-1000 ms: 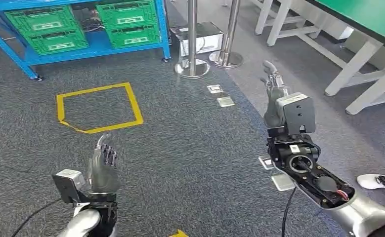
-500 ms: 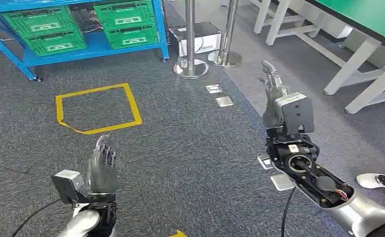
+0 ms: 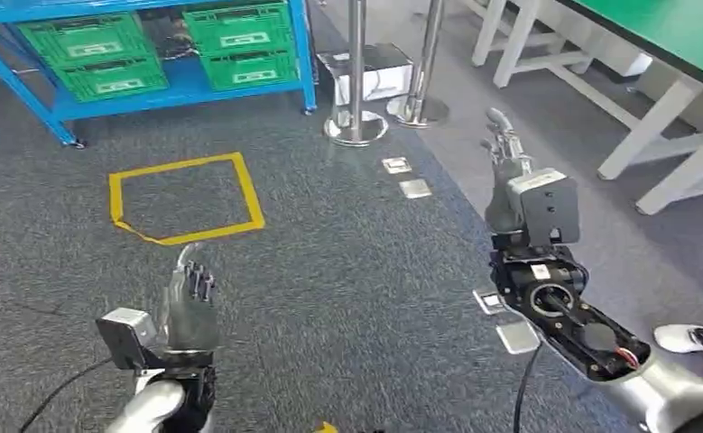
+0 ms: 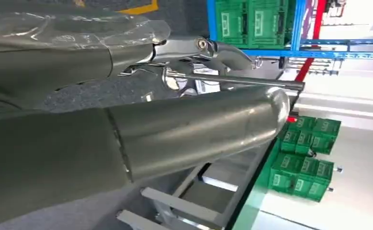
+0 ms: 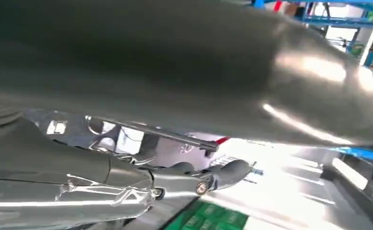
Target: Take the parts from the cabinet and place them on the table.
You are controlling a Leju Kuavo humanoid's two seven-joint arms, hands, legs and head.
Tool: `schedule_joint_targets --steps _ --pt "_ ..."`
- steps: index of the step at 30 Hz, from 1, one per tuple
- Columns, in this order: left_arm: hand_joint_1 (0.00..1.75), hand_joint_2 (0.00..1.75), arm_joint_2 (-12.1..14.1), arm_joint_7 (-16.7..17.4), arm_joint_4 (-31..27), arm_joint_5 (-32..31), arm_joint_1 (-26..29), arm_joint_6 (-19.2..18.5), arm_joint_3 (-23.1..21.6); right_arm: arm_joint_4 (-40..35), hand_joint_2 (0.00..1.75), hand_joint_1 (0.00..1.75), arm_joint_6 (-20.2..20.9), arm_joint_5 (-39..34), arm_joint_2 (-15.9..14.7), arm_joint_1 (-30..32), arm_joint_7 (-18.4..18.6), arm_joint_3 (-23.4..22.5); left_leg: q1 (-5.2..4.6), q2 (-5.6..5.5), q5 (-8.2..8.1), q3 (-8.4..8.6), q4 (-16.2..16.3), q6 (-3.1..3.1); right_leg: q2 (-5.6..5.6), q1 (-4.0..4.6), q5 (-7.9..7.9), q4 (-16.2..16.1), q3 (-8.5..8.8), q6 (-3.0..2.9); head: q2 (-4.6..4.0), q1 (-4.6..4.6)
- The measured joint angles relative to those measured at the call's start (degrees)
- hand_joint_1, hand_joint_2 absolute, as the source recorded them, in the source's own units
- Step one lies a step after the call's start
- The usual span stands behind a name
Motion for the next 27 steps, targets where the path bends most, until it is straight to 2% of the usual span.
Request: schedule_joint_targets --steps 1,2,3,4,5,6,7,8,10,11,12,13,14,15,16,17,19,20,22,23,25,26,27 --pt "0.0 0.0 0.0 0.0 0.02 0.0 0.1 0.0 -0.02 0.09 0.0 0.0 0.0 0.0 0.0 0.16 0.02 0.02 0.23 -0.23 -0.16 0.0 0.17 -0.26 -0.02 -0.39 0.51 1.0 -0.85 0.36 0.0 0.04" --pt "0.0 0.0 0.0 0.0 0.02 -0.02 0.15 0.0 -0.02 0.18 0.0 0.0 0.0 0.0 0.0 0.14 0.02 0.04 0.57 -0.51 -0.41 0.01 0.56 -0.65 -0.03 -0.8 2.38 -0.9 -0.21 0.82 0.0 0.09" --pt "0.0 0.0 0.0 0.0 0.02 0.0 0.13 0.0 -0.02 0.17 0.0 0.0 0.0 0.0 0.0 0.11 0.02 0.02 1.01 -0.85 -0.79 0.0 1.19 -1.19 -0.01 -1.23 5.13 -5.0 1.68 1.41 0.02 0.06" --pt "0.0 0.0 0.0 0.0 0.02 0.0 0.11 0.0 0.0 0.17 0.0 0.0 0.0 0.0 0.0 0.11 0.02 0.02 1.59 -1.15 -1.42 0.0 2.11 -1.92 0.01 -1.78 8.41 -11.19 4.71 2.08 0.0 0.24" --pt "0.0 0.0 0.0 0.0 0.02 -0.02 0.11 0.0 0.0 0.2 0.0 0.0 0.0 0.02 0.0 0.15 0.0 0.02 1.69 -1.33 -2.13 -0.29 3.14 -2.74 0.88 -2.27 8.64 -15.12 6.65 3.2 0.0 0.55" --pt "0.0 0.0 0.0 0.0 0.0 0.0 -0.04 0.0 0.0 0.24 0.0 0.0 0.0 0.04 0.0 0.06 0.0 0.13 1.54 -1.77 -2.41 -0.9 3.95 -3.26 2.0 -1.78 7.91 -14.98 6.58 2.56 0.0 1.23" --pt "0.0 0.0 0.0 -0.04 0.0 -0.04 0.02 0.0 0.0 0.17 0.0 0.0 0.0 0.07 0.0 0.12 0.02 0.09 1.41 -1.85 -2.26 -1.22 4.12 -3.53 1.55 -1.75 7.88 -14.54 6.15 1.4 0.0 1.16" --pt "0.0 0.0 0.02 -0.09 0.0 -0.04 0.02 0.0 -0.02 0.24 0.0 0.0 0.0 0.09 0.0 0.22 0.07 0.09 1.57 -2.0 -2.16 -1.25 3.94 -3.72 1.47 -1.6 7.77 -14.36 5.95 1.01 0.0 0.52" --pt "0.0 0.0 0.09 -0.09 -0.02 -0.02 0.12 0.02 -0.02 0.22 0.0 0.0 0.0 0.28 0.0 0.08 0.02 0.13 1.84 -2.09 -2.21 -1.38 3.84 -4.2 1.27 -1.51 7.8 -14.15 5.88 -0.09 0.0 0.02" --pt "0.0 0.0 0.09 -0.09 -0.02 -0.02 0.09 0.02 -0.02 0.22 0.0 0.0 0.0 0.28 0.0 0.09 0.02 0.13 1.84 -1.1 -2.97 -1.63 4.91 -4.29 1.09 -1.48 7.84 -14.23 5.93 -0.49 0.02 -0.51" --pt "0.0 0.0 0.07 -0.09 -0.02 -0.02 -0.06 0.02 -0.02 0.2 0.0 0.0 0.0 0.39 0.0 0.08 -0.02 0.11 1.74 -0.3 -4.72 -2.96 7.88 -4.2 1.03 -1.25 7.8 -14.21 5.73 -0.61 0.02 -1.16" --pt "0.0 0.0 0.07 -0.11 -0.02 -0.02 -0.07 0.02 0.0 0.22 0.0 0.0 0.0 0.42 0.0 0.09 0.02 0.11 1.5 -0.54 -4.28 -3.17 8.46 -3.22 1.1 -1.21 7.81 -14.21 5.83 -0.61 0.0 -1.33" --pt "0.0 0.0 0.09 -0.09 -0.02 -0.02 -0.06 0.02 0.0 0.22 0.0 0.0 0.0 0.42 0.0 0.11 0.02 0.11 1.33 -0.67 -0.63 -2.36 7.25 -0.01 1.1 -0.88 7.79 -14.18 5.84 -0.63 0.0 -1.57" --pt "0.0 0.0 0.13 -0.04 0.0 0.0 -0.13 0.02 0.0 0.22 0.0 0.0 0.0 0.44 0.0 0.15 0.0 0.13 0.99 -0.72 -1.02 -2.57 6.82 1.65 1.12 -0.55 8.0 -14.33 5.72 -0.85 0.0 -1.93" --pt "0.0 0.0 0.11 -0.09 -0.02 -0.04 -0.2 0.02 -0.02 0.2 0.0 0.0 0.02 0.44 0.0 0.08 0.0 0.15 1.04 -0.64 -1.04 -2.47 6.34 2.63 1.08 -0.3 8.1 -14.38 5.6 -1.03 0.02 -1.77" --pt "0.0 0.0 0.09 -0.09 -0.02 -0.04 -0.23 0.02 0.0 0.2 0.0 0.0 0.07 0.44 0.0 0.09 0.0 0.15 1.2 -0.5 -1.3 -2.32 5.83 2.51 1.02 -0.07 8.09 -14.37 5.48 -1.12 0.0 -1.75" --pt "0.0 0.0 0.07 -0.07 -0.02 -0.02 -0.22 0.02 -0.02 0.2 0.0 0.0 0.07 0.42 0.0 0.13 0.02 0.09 1.39 -0.15 -2.2 -1.49 4.24 1.24 0.87 0.12 8.11 -14.33 5.27 -1.28 0.0 -1.77" --pt "0.0 0.0 0.07 -0.07 -0.02 -0.02 -0.19 0.02 -0.02 0.2 0.0 0.0 0.09 0.39 0.0 0.14 0.08 0.09 1.42 -0.15 -1.96 -1.47 4.07 0.38 0.74 0.14 8.17 -14.33 5.24 -1.41 0.0 -1.75" --pt "0.0 0.0 0.07 -0.07 -0.02 -0.02 -0.19 0.02 0.0 0.2 0.0 0.0 0.17 0.31 0.0 0.14 0.15 0.09 1.5 -0.17 -1.97 -1.32 3.69 -0.87 0.59 0.13 8.14 -14.33 5.24 -1.49 0.0 -1.77" --pt "0.0 0.0 0.07 -0.07 -0.02 -0.02 -0.2 0.02 0.0 0.2 0.0 0.0 0.17 0.31 0.0 0.14 0.15 0.09 1.57 -0.17 -1.97 -1.23 3.51 -1.73 0.56 0.13 8.15 -14.33 5.23 -1.51 0.0 -1.81" --pt "0.0 0.0 0.07 -0.07 -0.02 -0.02 -0.19 0.02 -0.02 0.2 0.0 0.0 0.18 0.31 0.0 0.14 0.17 0.09 1.78 -0.17 -1.99 -1.08 3.19 -4.09 0.55 0.13 8.18 -14.32 5.22 -1.54 0.0 -1.77" --pt "0.0 0.0 0.07 -0.07 -0.02 -0.02 -0.19 0.02 -0.02 0.2 0.0 0.0 0.17 0.31 0.0 0.14 0.17 0.09 1.8 -0.17 -1.99 -1.09 3.18 -4.38 0.55 0.12 8.19 -14.33 5.22 -1.54 0.0 -1.77" --pt "0.0 0.0 0.07 -0.07 -0.02 -0.02 -0.19 0.02 -0.02 0.2 0.0 0.0 0.17 0.31 0.0 0.14 0.17 0.09 1.78 -0.17 -1.99 -1.09 3.18 -4.38 0.54 0.09 8.21 -14.33 5.24 -1.54 0.0 -1.79"
